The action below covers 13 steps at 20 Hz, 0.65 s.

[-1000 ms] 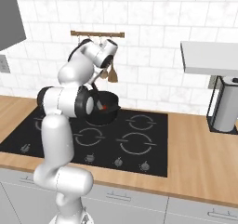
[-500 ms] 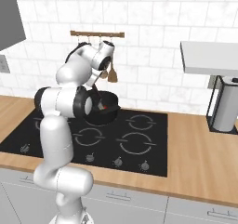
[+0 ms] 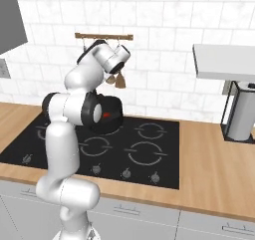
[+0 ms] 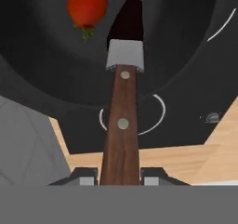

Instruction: Put the avocado and tomato in the pot. Retrieve the spatula and lightly stir the vegetables in the pot.

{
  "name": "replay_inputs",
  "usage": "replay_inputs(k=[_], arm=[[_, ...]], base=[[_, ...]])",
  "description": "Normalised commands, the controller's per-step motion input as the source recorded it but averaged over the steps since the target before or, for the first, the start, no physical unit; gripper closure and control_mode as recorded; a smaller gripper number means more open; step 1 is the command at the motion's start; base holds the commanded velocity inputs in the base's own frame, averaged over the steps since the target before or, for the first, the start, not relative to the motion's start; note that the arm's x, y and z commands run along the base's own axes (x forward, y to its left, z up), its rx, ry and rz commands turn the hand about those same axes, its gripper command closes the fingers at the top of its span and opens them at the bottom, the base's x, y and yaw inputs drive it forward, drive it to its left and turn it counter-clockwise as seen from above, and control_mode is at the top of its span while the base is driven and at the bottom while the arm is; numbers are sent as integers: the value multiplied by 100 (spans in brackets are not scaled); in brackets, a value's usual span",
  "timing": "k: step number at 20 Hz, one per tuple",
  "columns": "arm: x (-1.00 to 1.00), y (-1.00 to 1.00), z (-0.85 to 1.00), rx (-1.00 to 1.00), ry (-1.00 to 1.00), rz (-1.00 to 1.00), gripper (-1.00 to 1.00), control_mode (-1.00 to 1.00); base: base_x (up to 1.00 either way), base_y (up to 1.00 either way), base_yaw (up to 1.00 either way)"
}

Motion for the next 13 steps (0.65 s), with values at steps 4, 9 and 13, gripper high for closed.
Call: replay_inputs(k=[4, 9, 13], arm=[[62, 0, -79, -1, 0, 3, 100, -100], [97, 0, -87, -4, 0, 8, 100, -100], [99, -5, -100, -4, 0, 10, 100, -100]], base=[[0, 0, 0], [0, 0, 0], [0, 0, 0]])
